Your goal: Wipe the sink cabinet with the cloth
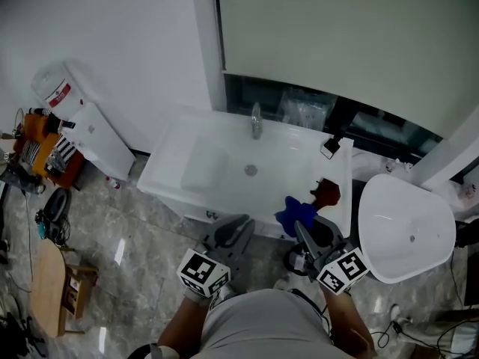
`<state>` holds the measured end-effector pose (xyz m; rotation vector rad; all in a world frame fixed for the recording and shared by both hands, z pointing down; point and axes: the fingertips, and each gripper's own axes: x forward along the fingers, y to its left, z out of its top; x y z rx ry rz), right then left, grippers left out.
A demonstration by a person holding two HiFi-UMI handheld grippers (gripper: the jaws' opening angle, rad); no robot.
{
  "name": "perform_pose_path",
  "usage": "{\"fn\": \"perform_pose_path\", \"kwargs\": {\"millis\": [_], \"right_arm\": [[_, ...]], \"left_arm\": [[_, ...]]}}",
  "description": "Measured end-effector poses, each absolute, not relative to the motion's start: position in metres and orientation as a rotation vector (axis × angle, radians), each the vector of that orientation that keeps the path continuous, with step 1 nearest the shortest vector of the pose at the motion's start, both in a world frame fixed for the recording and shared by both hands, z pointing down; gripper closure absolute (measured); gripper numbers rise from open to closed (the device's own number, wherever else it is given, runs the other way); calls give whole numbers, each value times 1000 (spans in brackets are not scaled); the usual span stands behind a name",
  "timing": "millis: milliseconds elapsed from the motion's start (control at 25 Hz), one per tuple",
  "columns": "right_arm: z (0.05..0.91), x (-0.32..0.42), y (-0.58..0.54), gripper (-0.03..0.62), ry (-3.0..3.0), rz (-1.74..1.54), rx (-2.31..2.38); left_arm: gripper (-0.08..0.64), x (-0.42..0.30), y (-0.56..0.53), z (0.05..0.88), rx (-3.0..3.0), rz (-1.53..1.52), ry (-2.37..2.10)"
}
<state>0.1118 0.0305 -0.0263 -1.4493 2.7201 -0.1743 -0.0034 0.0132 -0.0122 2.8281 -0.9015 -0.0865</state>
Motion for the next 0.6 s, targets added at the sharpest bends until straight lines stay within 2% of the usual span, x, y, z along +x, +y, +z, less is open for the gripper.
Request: {"fn": "perform_pose_path", "kwargs": {"millis": [600], "right_arm": [[-26, 104, 36, 531, 2703, -154, -1494]], "left_arm": [[500, -19, 23, -5, 2793, -82, -948]]}}
